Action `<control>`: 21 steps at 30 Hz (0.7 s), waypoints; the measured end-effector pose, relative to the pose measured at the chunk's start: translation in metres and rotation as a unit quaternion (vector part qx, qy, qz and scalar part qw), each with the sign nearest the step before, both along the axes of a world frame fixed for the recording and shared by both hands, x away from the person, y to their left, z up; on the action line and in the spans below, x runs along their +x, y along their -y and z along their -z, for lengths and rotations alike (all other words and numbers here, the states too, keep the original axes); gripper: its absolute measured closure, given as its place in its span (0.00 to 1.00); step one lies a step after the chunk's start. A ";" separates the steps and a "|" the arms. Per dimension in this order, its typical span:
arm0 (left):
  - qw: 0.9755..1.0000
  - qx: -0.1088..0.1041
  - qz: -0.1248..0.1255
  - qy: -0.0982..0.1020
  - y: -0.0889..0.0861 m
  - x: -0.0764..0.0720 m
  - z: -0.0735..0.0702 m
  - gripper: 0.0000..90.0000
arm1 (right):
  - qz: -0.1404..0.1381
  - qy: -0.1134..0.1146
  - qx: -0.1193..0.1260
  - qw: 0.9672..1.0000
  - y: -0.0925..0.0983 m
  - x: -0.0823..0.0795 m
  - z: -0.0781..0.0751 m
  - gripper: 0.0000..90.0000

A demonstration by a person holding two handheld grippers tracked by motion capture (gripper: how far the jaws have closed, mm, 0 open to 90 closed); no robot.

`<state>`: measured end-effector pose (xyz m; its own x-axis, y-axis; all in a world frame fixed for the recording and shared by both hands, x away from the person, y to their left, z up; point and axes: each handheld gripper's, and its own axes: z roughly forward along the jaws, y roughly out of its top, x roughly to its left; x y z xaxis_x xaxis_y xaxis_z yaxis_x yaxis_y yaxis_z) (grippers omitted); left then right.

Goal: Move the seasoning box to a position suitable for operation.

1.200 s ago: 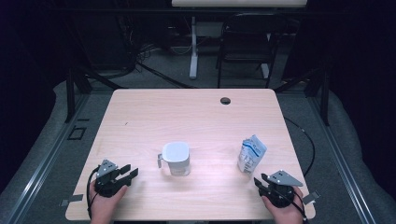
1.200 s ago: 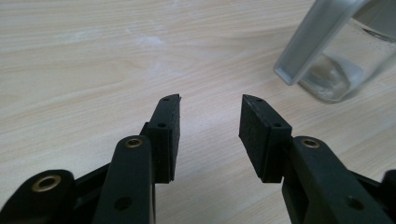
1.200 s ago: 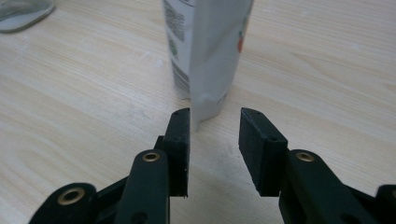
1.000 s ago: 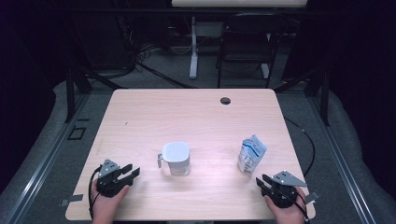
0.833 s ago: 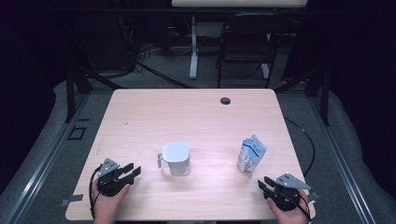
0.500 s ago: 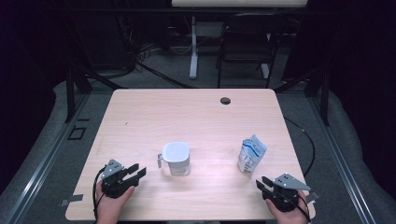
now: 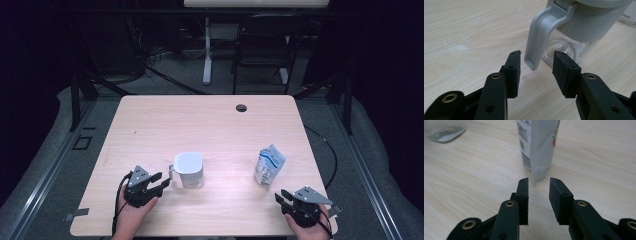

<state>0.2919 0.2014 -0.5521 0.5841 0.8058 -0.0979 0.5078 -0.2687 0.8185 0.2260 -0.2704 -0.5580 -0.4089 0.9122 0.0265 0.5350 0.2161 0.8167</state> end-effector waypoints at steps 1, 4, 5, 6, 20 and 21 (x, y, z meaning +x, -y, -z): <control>1.000 0.000 0.000 0.000 0.000 0.000 0.000 0.65 | 0.000 0.000 0.000 1.000 0.000 0.000 0.000 0.77; 1.000 -0.005 0.004 0.001 0.003 0.003 0.000 0.64 | -0.005 0.000 -0.003 1.000 -0.001 0.000 0.000 0.76; 1.000 0.000 0.005 0.000 0.005 0.005 0.000 0.62 | -0.007 0.000 -0.002 1.000 -0.001 -0.001 0.000 0.76; 1.000 0.002 0.006 0.000 0.006 0.007 0.001 0.62 | -0.008 0.000 -0.004 1.000 -0.002 -0.001 0.000 0.75; 1.000 0.023 -0.002 -0.010 0.020 0.028 0.008 0.67 | -0.013 0.005 0.001 1.000 0.001 -0.002 -0.001 0.75; 1.000 0.023 -0.002 -0.010 0.020 0.028 0.008 0.69 | -0.013 0.006 0.004 1.000 0.001 -0.002 -0.001 0.75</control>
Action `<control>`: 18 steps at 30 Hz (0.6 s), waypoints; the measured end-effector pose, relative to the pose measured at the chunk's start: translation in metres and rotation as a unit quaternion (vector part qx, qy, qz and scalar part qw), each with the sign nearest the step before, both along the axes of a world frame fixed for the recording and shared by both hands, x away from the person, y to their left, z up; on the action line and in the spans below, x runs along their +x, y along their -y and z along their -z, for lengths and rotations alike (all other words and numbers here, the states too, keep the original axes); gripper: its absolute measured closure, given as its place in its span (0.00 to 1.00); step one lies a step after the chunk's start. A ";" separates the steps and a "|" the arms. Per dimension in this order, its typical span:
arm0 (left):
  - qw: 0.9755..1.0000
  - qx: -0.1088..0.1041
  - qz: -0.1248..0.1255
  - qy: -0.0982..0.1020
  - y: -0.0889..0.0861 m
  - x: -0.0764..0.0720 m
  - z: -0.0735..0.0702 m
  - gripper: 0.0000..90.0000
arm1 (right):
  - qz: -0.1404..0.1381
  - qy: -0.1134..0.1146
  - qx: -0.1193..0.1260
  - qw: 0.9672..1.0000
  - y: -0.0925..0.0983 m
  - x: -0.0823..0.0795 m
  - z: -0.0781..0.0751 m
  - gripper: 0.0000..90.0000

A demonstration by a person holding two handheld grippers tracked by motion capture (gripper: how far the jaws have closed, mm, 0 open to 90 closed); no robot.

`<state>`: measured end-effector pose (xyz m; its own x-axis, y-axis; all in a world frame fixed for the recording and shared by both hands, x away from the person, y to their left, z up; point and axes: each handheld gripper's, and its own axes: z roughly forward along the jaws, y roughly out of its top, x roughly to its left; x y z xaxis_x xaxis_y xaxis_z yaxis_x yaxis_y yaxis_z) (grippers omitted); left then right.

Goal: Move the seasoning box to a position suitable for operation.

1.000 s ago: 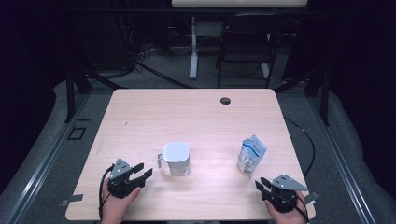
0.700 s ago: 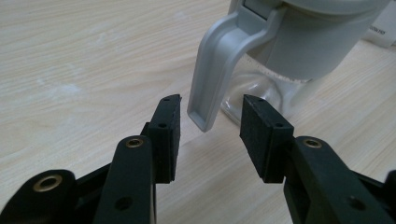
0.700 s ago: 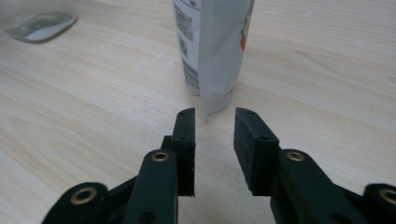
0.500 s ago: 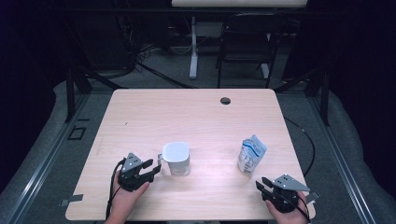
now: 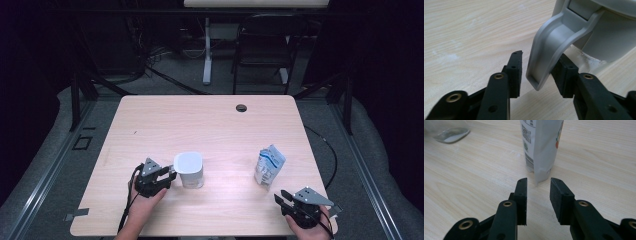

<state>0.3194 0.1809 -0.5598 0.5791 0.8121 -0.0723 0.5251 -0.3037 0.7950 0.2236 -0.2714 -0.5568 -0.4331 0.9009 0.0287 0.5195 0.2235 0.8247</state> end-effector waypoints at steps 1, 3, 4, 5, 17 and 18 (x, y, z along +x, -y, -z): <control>1.000 0.001 0.000 0.000 0.001 0.000 0.000 0.69 | 0.000 0.000 0.000 1.000 0.000 0.000 0.000 0.75; 1.000 0.004 0.004 0.000 0.002 0.000 -0.001 0.72 | -0.001 0.002 -0.002 1.000 0.000 0.000 -0.001 0.77; 1.000 0.010 0.004 0.002 0.003 0.000 -0.001 0.76 | -0.003 0.005 -0.004 1.000 -0.001 -0.001 -0.001 0.77; 1.000 0.019 0.007 0.005 0.003 0.000 -0.001 0.78 | -0.004 0.008 -0.003 1.000 -0.001 -0.001 -0.002 0.78; 0.999 0.044 -0.003 0.013 0.009 -0.004 -0.004 0.80 | -0.002 0.008 0.004 1.000 -0.001 -0.001 -0.001 0.78; 0.999 0.044 -0.003 0.013 0.009 -0.004 -0.004 0.80 | -0.002 0.008 0.004 1.000 -0.001 -0.001 -0.001 0.78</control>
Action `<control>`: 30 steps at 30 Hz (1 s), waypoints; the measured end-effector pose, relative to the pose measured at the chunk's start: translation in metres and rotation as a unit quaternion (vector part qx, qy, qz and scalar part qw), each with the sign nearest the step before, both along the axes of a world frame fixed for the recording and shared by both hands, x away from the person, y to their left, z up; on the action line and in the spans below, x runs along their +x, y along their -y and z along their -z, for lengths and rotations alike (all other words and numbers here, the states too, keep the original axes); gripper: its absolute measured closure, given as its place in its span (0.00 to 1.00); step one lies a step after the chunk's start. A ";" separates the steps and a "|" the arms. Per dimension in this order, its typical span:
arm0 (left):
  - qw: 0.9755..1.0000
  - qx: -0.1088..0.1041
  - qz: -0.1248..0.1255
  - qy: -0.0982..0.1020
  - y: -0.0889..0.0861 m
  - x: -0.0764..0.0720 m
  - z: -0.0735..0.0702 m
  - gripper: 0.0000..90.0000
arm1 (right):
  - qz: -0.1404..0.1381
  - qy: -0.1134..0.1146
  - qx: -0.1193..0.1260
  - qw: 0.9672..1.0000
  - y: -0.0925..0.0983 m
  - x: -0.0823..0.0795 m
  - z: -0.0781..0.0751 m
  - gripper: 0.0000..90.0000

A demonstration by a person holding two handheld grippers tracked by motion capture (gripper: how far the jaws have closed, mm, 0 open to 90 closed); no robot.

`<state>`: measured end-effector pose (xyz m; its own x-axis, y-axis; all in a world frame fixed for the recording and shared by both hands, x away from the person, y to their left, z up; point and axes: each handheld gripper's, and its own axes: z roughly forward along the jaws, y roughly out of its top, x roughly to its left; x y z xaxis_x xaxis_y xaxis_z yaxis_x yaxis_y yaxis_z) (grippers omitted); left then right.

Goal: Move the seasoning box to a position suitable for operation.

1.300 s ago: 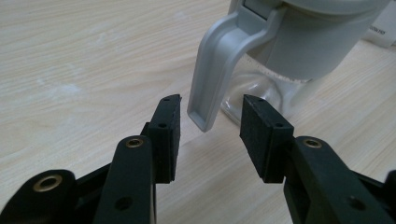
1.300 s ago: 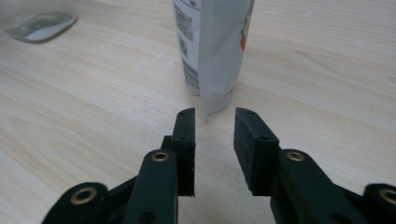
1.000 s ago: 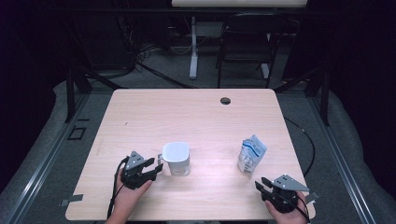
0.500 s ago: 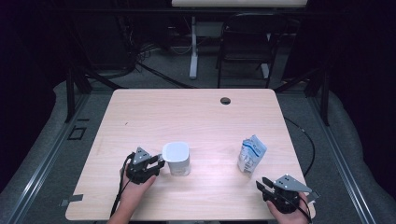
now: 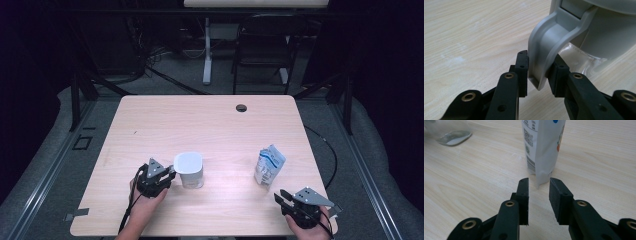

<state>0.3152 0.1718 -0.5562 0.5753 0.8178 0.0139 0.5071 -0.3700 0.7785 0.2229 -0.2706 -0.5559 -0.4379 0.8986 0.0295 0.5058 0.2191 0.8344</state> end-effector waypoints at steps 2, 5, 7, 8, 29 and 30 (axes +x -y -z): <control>1.000 0.001 0.000 0.000 0.000 -0.001 0.000 0.80 | 0.000 0.000 -0.001 1.000 0.000 0.000 0.000 0.77; 1.000 0.005 -0.001 -0.002 0.001 -0.005 -0.001 0.80 | 0.001 0.001 -0.001 1.000 0.001 0.000 0.000 0.77; 1.000 0.008 -0.006 -0.002 0.002 -0.009 -0.001 0.80 | 0.002 0.001 -0.001 1.000 0.001 0.000 -0.001 0.77; 1.000 0.008 -0.006 -0.002 0.002 -0.009 -0.001 0.80 | 0.002 0.001 -0.001 1.000 0.001 0.000 -0.001 0.77; 1.000 0.020 0.007 -0.023 0.008 -0.048 -0.006 0.79 | -0.009 0.007 -0.011 1.000 -0.010 -0.002 -0.002 0.76; 1.000 0.017 0.011 -0.020 0.008 -0.050 -0.005 0.79 | -0.012 0.007 -0.012 1.000 -0.011 -0.002 -0.002 0.76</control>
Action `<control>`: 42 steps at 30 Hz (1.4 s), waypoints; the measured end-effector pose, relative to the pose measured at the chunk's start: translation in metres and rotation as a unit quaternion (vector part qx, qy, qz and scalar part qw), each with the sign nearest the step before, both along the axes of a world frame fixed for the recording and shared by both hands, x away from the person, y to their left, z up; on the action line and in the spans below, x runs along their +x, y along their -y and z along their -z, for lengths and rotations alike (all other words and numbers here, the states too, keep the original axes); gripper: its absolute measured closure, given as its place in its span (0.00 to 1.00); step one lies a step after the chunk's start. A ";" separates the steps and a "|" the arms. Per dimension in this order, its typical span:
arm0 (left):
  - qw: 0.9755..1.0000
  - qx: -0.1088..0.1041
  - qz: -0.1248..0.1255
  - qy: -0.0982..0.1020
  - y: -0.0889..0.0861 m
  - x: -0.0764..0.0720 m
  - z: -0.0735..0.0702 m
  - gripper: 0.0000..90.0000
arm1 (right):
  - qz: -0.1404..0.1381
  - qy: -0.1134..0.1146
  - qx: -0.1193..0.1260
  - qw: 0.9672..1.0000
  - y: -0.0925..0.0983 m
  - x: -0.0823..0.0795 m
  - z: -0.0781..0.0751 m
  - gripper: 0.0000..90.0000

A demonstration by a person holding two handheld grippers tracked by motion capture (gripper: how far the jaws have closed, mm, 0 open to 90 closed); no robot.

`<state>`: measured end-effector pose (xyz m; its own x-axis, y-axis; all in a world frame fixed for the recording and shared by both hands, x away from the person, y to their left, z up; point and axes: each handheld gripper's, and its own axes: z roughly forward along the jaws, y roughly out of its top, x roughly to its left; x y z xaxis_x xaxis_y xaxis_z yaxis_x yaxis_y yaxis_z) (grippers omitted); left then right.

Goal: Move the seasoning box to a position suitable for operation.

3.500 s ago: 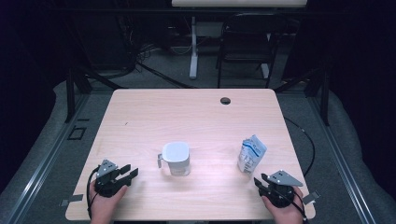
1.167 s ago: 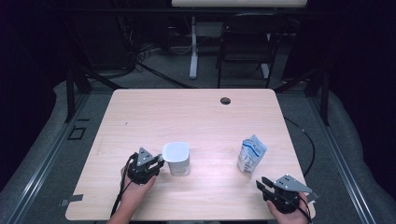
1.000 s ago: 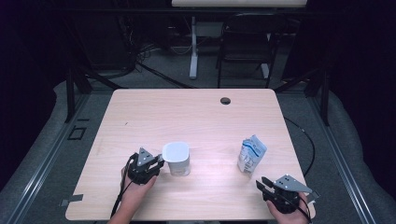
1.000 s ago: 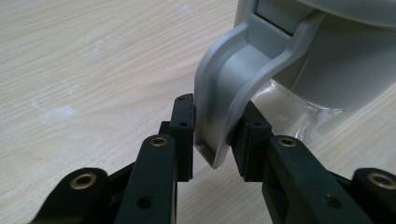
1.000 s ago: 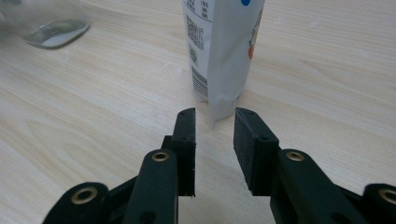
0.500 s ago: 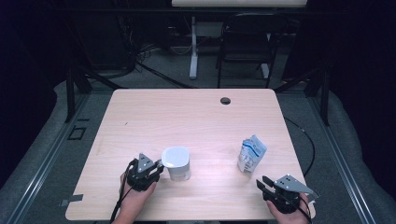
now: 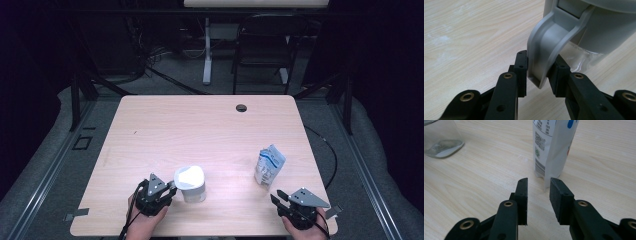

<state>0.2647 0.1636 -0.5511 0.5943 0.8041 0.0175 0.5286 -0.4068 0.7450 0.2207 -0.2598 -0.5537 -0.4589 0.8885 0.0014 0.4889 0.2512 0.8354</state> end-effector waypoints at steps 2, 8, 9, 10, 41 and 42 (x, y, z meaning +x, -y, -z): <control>1.000 -0.008 0.002 0.003 -0.001 -0.002 0.001 0.79 | 0.002 0.000 -0.001 1.000 -0.001 0.000 0.001 0.76; 1.000 -0.011 0.020 0.000 -0.001 -0.004 0.001 0.78 | 0.002 0.000 0.000 1.000 0.000 0.000 0.000 0.76; 1.000 -0.011 0.021 0.001 -0.001 -0.004 0.001 0.78 | 0.002 0.000 0.000 1.000 0.000 0.000 0.000 0.76; 1.000 -0.013 0.023 0.001 -0.001 -0.003 0.002 0.78 | 0.002 0.000 0.000 1.000 0.000 0.000 0.000 0.76; 0.995 -0.024 0.096 0.007 0.004 -0.002 0.004 0.78 | -0.019 -0.002 -0.008 1.000 -0.011 -0.001 -0.005 0.86; 0.995 -0.026 0.094 0.005 0.004 -0.001 0.004 0.78 | -0.020 -0.004 -0.011 1.000 -0.011 -0.002 -0.005 0.86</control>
